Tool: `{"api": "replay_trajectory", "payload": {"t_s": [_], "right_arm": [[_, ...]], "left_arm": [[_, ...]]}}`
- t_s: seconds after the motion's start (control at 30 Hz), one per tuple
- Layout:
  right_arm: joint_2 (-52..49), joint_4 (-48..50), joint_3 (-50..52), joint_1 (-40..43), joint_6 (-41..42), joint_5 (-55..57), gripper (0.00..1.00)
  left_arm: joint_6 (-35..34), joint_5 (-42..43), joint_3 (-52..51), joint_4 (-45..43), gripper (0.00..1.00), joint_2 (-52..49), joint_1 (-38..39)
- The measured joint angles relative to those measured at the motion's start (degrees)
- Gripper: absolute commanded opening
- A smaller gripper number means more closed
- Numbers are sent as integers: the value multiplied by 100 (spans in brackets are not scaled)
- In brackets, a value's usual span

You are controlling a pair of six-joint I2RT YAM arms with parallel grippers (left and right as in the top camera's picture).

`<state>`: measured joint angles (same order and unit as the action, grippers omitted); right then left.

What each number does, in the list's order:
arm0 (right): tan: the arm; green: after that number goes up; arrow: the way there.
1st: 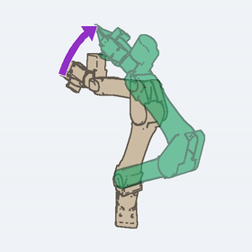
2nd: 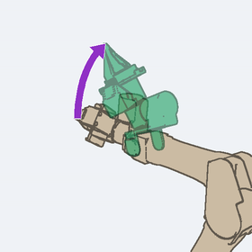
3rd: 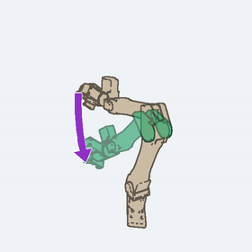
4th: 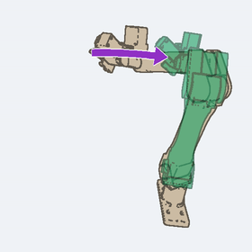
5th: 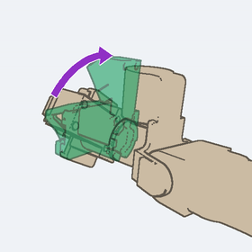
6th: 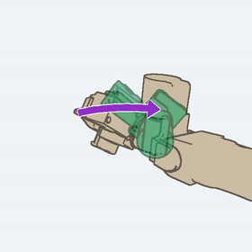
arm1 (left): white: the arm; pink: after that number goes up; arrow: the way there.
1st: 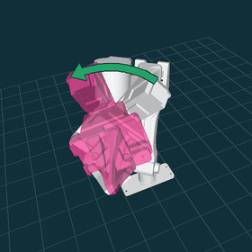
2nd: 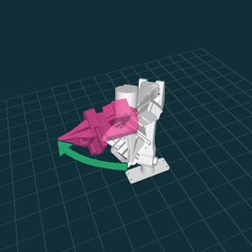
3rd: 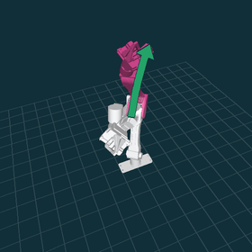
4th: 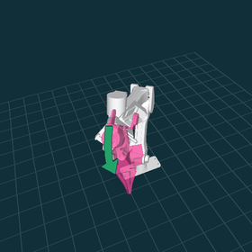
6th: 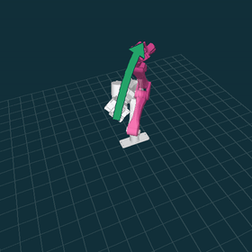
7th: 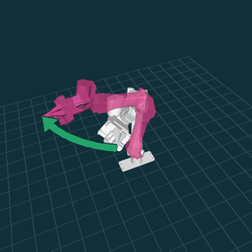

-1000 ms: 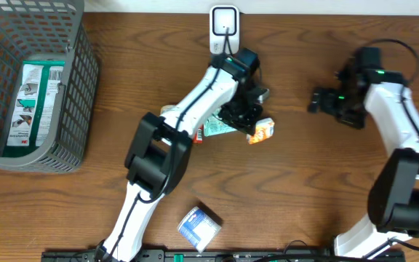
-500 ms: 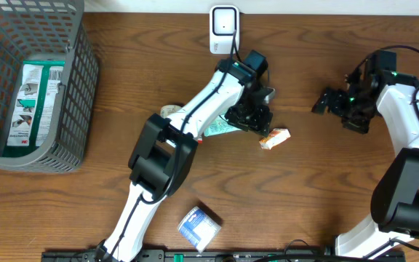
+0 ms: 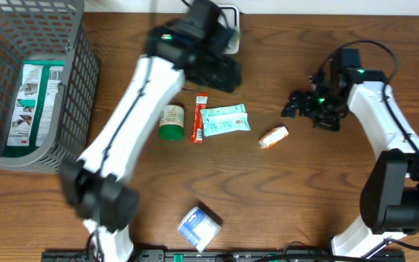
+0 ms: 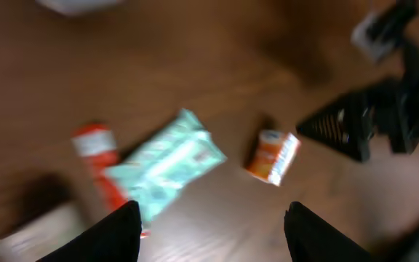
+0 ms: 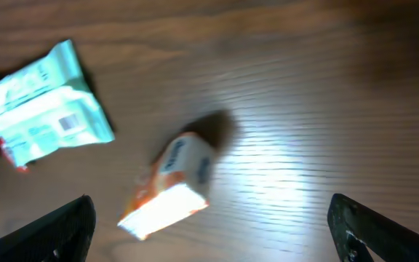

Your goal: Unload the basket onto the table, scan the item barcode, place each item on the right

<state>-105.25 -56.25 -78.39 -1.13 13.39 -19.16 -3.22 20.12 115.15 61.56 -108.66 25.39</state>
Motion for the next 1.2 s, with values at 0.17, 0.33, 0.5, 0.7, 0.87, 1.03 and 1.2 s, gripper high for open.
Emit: {"api": "replay_trajectory", "payload": {"t_s": [0.17,0.33,0.5,0.7,0.87,1.03,1.2], "right_arm": [[0,162,0,-507,212,-48,99],[0,400,0,-992,448,0,99],[0,535,0,-1421,557,184,99],[0,595,0,-1766,575,472,99],[0,595,0,-1836,577,640,99],[0,595,0,-1836,577,721,99],[0,595,0,-1836,592,726,99]], "left_arm": [[2,-935,9,103,64,831,-398],[9,-1515,9,144,69,1436,-1071],[11,-1792,13,-214,74,1781,-2033],[74,-1961,17,-566,75,1832,-3438],[203,-2050,17,-680,78,1735,-4411],[337,-2055,17,-813,80,1419,-5143],[754,-2072,17,-826,83,796,-5497]]}}
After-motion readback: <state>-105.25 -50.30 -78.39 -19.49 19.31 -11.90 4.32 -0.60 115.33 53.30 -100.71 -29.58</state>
